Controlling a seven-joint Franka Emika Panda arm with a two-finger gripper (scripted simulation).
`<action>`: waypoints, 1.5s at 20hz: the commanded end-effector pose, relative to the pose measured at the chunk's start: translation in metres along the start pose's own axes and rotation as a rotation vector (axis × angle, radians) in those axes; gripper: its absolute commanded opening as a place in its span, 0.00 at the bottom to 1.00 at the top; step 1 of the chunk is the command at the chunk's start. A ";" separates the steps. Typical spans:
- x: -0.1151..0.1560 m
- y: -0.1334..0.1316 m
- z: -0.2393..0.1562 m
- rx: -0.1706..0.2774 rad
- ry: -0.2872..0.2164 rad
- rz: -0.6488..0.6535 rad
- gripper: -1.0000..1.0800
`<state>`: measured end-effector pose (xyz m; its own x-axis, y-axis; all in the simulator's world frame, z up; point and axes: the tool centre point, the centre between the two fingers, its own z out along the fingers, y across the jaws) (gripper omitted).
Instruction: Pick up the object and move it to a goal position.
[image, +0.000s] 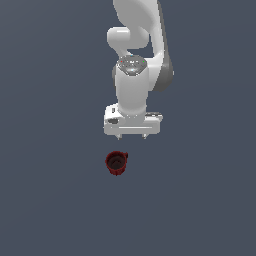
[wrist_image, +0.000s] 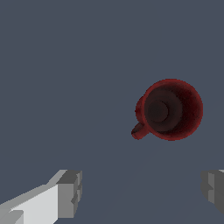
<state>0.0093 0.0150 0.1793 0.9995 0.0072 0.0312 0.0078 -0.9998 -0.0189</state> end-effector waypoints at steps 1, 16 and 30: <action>0.000 0.000 0.000 0.000 0.000 0.000 0.62; 0.000 -0.007 -0.002 0.007 0.008 -0.034 0.62; 0.003 0.009 0.013 -0.014 0.020 -0.297 0.62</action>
<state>0.0120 0.0085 0.1680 0.9637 0.2620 0.0518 0.2622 -0.9650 0.0028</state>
